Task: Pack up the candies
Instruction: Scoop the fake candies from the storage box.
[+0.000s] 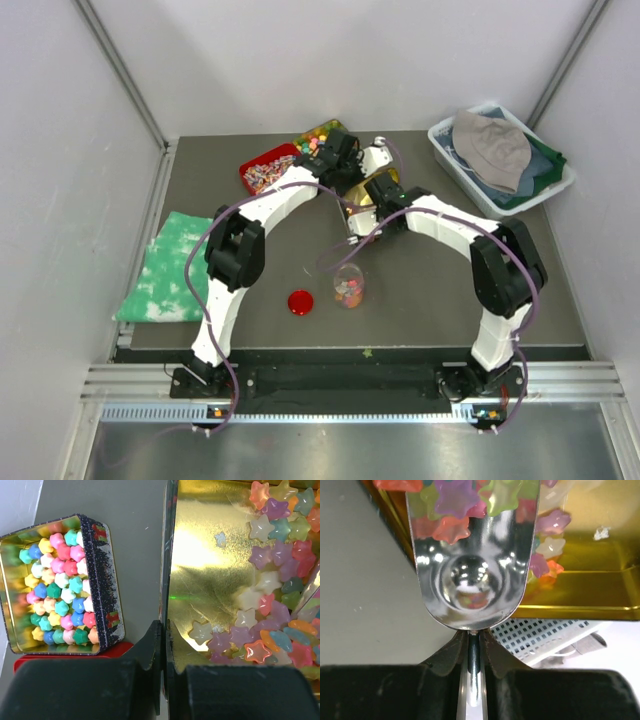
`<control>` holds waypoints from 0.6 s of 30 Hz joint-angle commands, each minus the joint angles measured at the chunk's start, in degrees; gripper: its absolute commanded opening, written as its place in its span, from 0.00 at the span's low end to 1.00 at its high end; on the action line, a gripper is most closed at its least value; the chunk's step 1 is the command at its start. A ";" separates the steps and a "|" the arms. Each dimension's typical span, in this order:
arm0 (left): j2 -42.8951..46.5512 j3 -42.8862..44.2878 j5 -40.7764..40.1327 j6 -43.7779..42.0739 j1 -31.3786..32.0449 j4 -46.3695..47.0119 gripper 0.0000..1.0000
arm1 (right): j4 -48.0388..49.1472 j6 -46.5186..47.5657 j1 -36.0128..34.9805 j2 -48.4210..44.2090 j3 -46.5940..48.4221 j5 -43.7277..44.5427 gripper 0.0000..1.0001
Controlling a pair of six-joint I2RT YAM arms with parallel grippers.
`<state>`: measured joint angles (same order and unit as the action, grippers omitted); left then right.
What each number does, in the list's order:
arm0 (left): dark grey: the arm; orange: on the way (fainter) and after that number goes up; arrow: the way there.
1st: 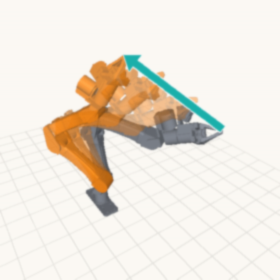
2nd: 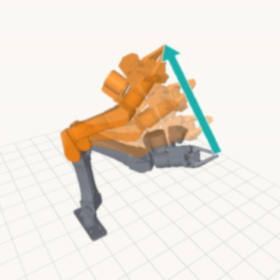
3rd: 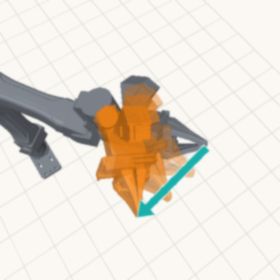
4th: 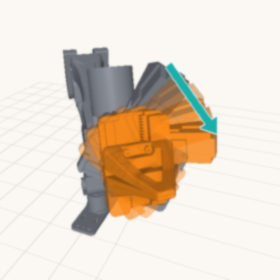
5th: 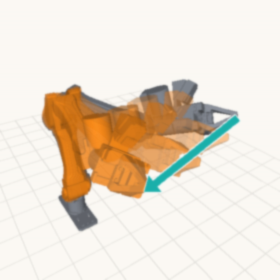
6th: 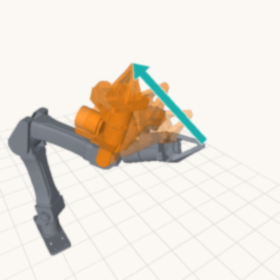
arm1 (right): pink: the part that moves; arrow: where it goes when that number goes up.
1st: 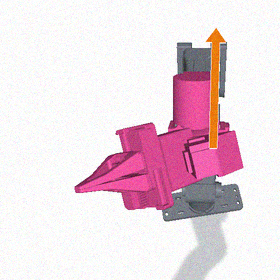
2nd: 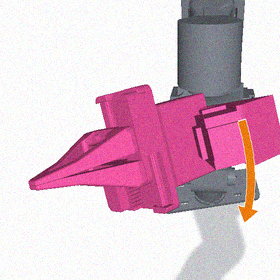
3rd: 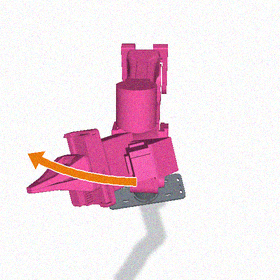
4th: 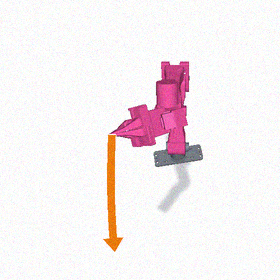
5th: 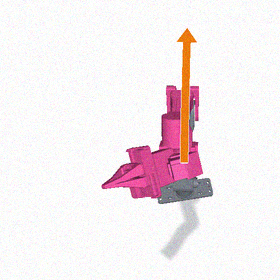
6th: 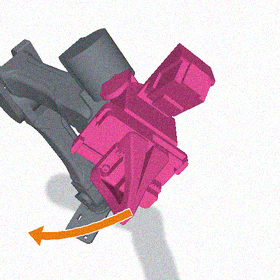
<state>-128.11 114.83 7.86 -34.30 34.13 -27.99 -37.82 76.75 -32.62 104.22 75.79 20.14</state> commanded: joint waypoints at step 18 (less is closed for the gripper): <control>3.49 3.21 1.02 5.56 1.11 4.96 0.00 | 2.75 -20.32 0.63 -0.41 -1.16 -12.49 0.00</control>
<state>-128.11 115.09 6.35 -33.67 34.54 -28.32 -36.42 61.76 -32.77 105.65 75.85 13.52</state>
